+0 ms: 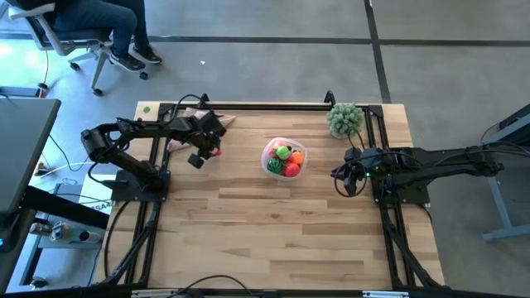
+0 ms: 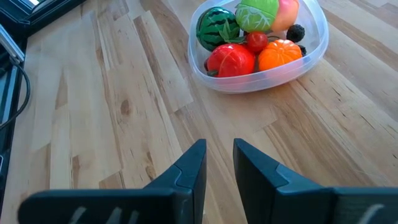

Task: Pick and placing Produce into tupperware
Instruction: Put the cherry into the transparent bin

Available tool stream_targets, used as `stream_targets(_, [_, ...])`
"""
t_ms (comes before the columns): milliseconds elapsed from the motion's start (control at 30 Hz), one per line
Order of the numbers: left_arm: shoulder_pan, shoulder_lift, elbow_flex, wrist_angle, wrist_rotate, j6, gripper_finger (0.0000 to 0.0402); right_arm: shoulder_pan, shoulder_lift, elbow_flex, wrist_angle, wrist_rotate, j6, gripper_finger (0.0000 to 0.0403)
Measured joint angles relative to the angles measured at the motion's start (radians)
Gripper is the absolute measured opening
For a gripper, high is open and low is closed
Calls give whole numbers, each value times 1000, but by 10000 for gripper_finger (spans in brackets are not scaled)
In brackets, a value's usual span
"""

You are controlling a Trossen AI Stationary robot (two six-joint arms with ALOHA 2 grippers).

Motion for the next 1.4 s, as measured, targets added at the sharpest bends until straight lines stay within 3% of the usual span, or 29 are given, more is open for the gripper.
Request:
stream_targets(433, [-19, 0, 0, -214, -18, 178, 115, 0, 0, 0, 0, 0, 0, 71])
stream_targets(900, [-21, 0, 0, -221, -21, 167, 115, 0, 0, 0, 0, 0, 0, 71])
stream_targets(1400, [-99, 0, 0, -191, -27, 72, 115, 0, 0, 0, 0, 0, 0, 71])
